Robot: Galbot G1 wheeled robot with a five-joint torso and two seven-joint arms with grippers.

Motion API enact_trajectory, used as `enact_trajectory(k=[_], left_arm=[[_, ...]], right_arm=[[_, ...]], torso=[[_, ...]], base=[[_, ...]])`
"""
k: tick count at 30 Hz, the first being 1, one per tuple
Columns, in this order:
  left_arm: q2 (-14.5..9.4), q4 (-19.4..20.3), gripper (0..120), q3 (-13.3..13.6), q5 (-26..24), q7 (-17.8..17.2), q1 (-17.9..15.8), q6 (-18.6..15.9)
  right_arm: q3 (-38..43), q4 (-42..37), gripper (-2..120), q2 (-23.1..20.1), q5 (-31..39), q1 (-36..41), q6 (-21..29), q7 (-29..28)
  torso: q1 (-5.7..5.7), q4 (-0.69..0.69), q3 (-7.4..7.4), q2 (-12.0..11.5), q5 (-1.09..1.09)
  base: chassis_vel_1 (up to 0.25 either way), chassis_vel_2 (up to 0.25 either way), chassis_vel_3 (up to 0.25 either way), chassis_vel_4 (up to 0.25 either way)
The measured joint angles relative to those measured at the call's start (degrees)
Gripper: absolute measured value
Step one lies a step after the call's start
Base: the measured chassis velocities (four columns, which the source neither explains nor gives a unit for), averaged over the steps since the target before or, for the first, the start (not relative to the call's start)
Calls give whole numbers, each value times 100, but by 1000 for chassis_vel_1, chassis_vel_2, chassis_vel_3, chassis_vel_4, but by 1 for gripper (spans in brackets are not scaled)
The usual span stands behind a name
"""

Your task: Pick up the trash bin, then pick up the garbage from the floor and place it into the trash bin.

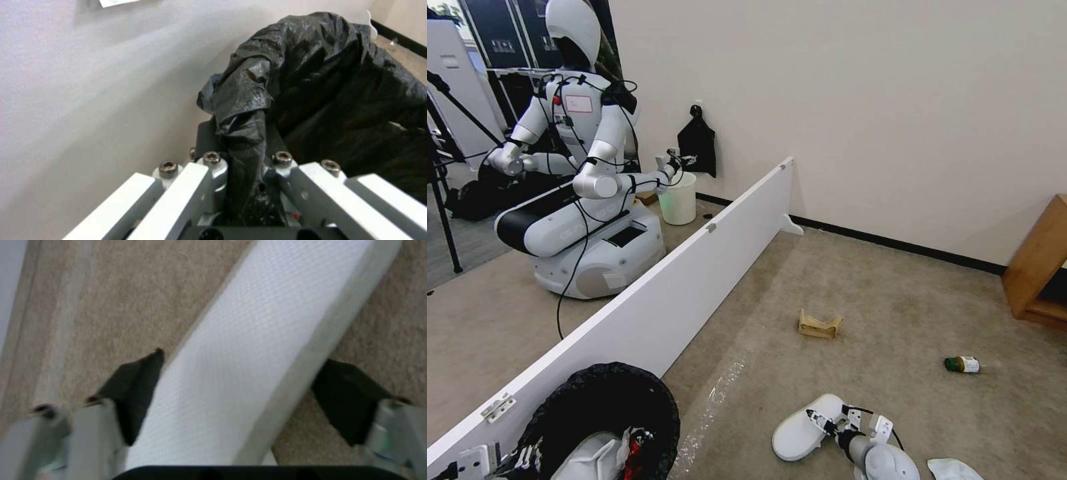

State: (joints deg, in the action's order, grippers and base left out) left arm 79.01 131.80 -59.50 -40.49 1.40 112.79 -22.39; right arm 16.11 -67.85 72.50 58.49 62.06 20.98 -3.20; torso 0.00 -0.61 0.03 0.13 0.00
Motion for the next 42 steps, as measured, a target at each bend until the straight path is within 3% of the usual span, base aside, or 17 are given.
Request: enact_trajectory(k=[21, 34, 39, 42], left_arm=[[-43, -45, 4, 79, 19, 0, -83, -16], [-121, -39, 4, 150, 32, 26, -64, -58], [-302, -96, 4, 313, 25, 47, -166, -191], [-590, -175, 4, 562, 13, 27, -328, -295]], right_arm=[[91, -235, 2, -39, -214, 126, -6, 65], [312, -402, 0, -101, -450, 275, -75, 107], [640, -874, 0, -275, -812, 642, -401, 413], [969, -1526, 0, -499, -1206, 1081, -864, 872]], torso=[[0, 0, -1, 0, 0], [0, 1, 0, 0, 2], [0, 0, -1, 0, 0], [0, -2, 0, 0, 1]], base=[[0, 0, 0, 0], [0, 0, 0, 0], [0, 0, 0, 0], [0, 0, 0, 0]])
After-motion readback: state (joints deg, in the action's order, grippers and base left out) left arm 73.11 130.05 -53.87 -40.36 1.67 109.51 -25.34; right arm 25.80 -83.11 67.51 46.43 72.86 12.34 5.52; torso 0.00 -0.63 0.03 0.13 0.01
